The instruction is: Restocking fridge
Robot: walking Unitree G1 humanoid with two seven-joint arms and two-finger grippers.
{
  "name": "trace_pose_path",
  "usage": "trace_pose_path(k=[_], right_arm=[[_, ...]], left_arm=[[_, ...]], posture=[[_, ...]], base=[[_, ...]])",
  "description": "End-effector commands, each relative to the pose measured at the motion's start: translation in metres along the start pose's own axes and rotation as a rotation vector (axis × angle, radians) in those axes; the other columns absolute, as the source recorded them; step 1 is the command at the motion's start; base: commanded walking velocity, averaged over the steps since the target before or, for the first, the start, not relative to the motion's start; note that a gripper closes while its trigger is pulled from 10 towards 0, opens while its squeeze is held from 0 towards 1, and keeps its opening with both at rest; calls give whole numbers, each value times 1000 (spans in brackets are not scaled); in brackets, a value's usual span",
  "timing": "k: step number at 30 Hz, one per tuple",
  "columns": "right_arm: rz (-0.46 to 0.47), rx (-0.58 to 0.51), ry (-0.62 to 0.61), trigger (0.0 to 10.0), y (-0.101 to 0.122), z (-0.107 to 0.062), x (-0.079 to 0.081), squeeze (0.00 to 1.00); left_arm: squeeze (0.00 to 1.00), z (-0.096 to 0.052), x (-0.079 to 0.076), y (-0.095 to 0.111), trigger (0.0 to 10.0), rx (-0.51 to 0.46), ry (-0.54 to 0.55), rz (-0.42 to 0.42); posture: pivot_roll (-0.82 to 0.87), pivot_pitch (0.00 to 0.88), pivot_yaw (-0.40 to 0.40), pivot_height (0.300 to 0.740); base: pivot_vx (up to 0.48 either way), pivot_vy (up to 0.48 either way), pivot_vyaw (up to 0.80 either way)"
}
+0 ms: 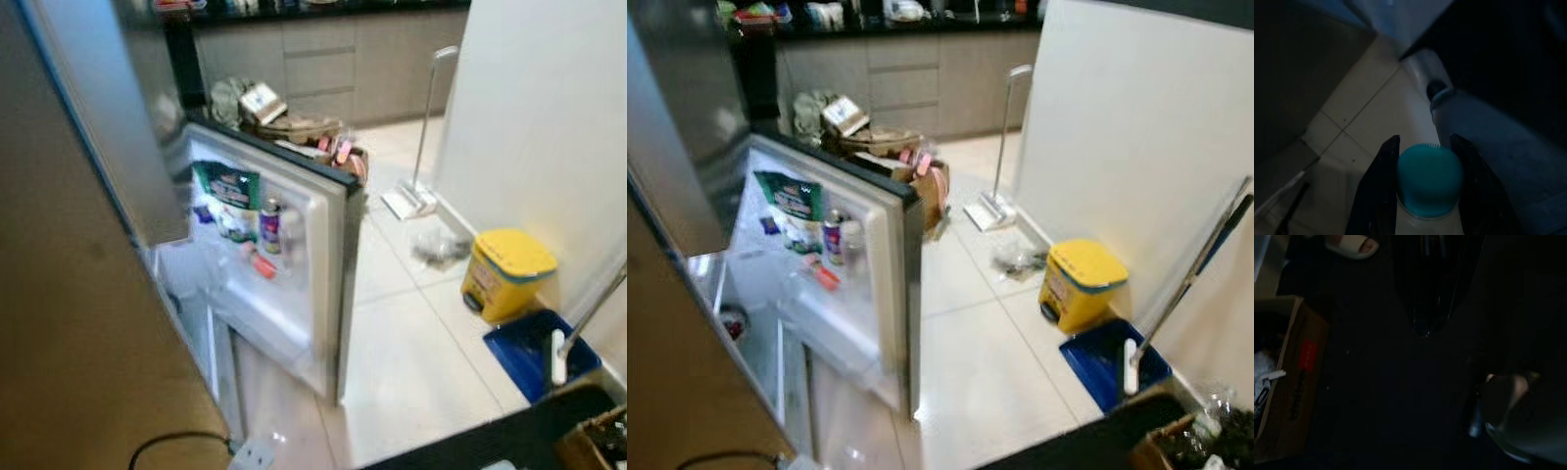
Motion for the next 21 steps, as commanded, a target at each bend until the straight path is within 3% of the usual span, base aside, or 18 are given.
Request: trace_pose_path(k=[1,5,11,21], right_arm=[[28,0,9,10000,-1,0,2,0],[29,0,12,10000,-1,0,2,0],[18,-2,16,10000,0,0,3,0],[21,4,2,10000,-4,0,0,0]], left_arm=[[0,1,-15,-11,10000,39,-47,-8],[0,1,-15,-11,10000,38,-47,-8],[0,1,-14,-10,10000,34,-41,-22],[0,2,-14,4,10000,6,-50,-26]], posture=[[-22,0,-5,740],[-21,0,-5,740],[-21,0,-5,740],[-24,0,-4,740]], base=[[0,-480,419],[0,-480,470],[0,0,697],[0,0,0]])
Point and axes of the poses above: a point about 5 cm out from each wrist's last joint towards the gripper, its own z axis pointing out of the wrist towards the gripper, its own y axis along the axis of the wrist's last joint, x = y × z, the point moved 4 cm from there along z, pointing out of the wrist towards the gripper, and after that the axes turned 4 degrees about z, right-handed, at the moved point
